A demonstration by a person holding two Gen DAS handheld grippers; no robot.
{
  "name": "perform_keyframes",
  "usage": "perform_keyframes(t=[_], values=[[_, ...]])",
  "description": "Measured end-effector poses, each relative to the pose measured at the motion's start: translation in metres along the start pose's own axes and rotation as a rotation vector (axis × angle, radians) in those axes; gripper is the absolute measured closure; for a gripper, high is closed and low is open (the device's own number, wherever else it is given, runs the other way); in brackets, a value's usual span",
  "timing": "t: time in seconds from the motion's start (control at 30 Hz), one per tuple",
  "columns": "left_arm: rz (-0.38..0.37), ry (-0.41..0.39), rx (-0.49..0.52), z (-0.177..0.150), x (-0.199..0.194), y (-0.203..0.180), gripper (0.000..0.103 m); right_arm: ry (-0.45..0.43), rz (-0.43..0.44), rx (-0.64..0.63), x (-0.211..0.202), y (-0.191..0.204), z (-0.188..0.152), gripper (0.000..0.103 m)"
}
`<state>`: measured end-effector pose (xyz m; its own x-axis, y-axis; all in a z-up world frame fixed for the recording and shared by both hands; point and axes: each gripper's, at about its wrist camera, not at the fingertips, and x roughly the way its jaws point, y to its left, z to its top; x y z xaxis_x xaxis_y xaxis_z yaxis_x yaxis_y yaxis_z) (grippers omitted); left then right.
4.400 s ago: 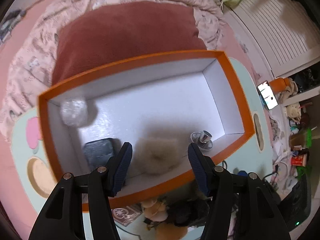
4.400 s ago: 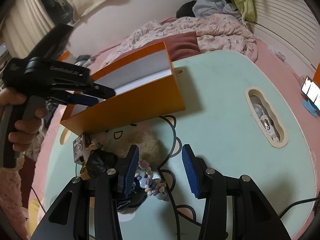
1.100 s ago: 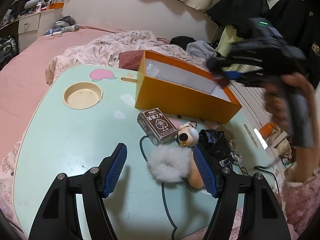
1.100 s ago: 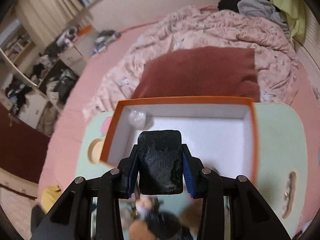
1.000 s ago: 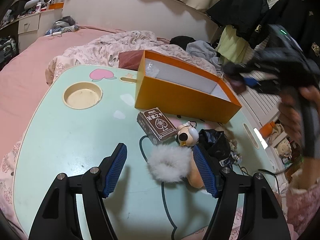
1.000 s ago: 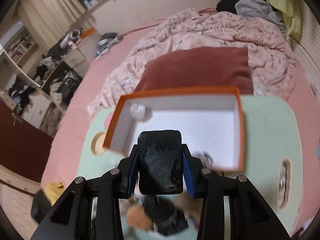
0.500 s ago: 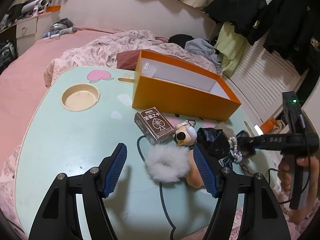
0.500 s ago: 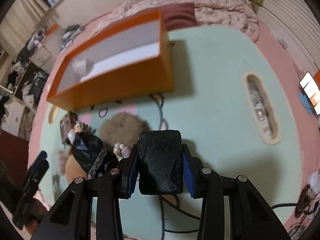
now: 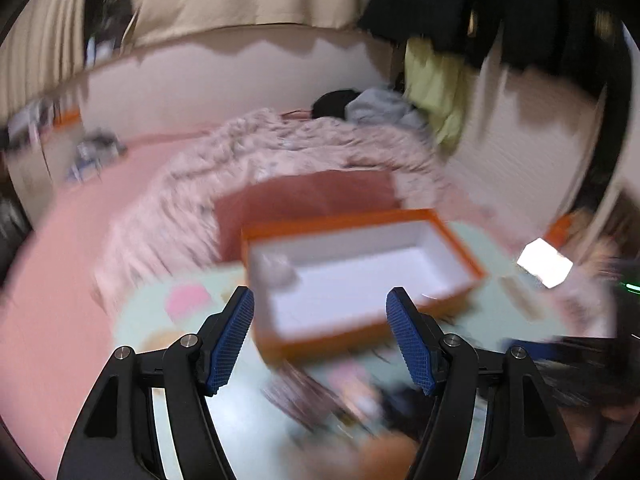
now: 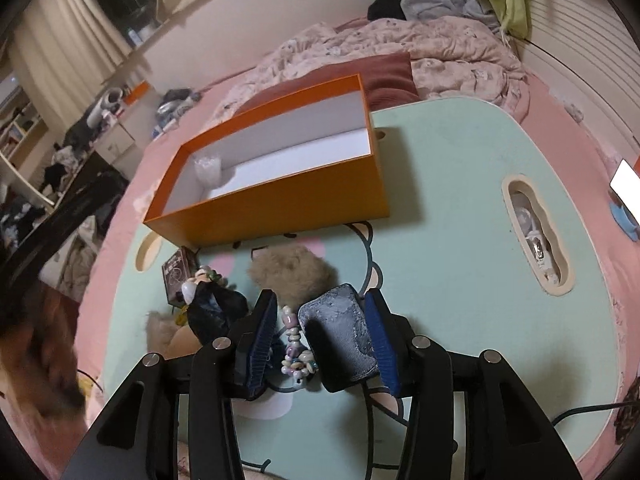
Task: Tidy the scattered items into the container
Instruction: 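Carry the black pouch out and set it on the table, then grasp the plastic-wrapped item in the orange box with the left gripper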
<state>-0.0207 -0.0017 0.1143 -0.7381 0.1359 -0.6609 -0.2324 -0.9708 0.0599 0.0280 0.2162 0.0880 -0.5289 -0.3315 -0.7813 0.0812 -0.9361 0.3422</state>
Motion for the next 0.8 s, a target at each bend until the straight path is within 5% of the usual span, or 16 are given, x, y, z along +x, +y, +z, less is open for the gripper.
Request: perform_keyframes(t=[0.17, 0.63, 0.8], values=[[0.045, 0.16, 0.055, 0.022, 0.072, -0.007, 0.062, 0.021, 0.021, 0.01, 0.003, -0.004, -0.004, 0.058], [0.227, 0.326, 0.124, 0.018, 0.145, -0.021, 0.062, 0.03, 0.06, 0.031, 0.006, -0.011, -0.005, 0.057], [0.242, 0.303, 0.092, 0.022, 0.145, -0.012, 0.092, 0.029, 0.061, 0.028, 0.005, -0.01, -0.004, 0.057]])
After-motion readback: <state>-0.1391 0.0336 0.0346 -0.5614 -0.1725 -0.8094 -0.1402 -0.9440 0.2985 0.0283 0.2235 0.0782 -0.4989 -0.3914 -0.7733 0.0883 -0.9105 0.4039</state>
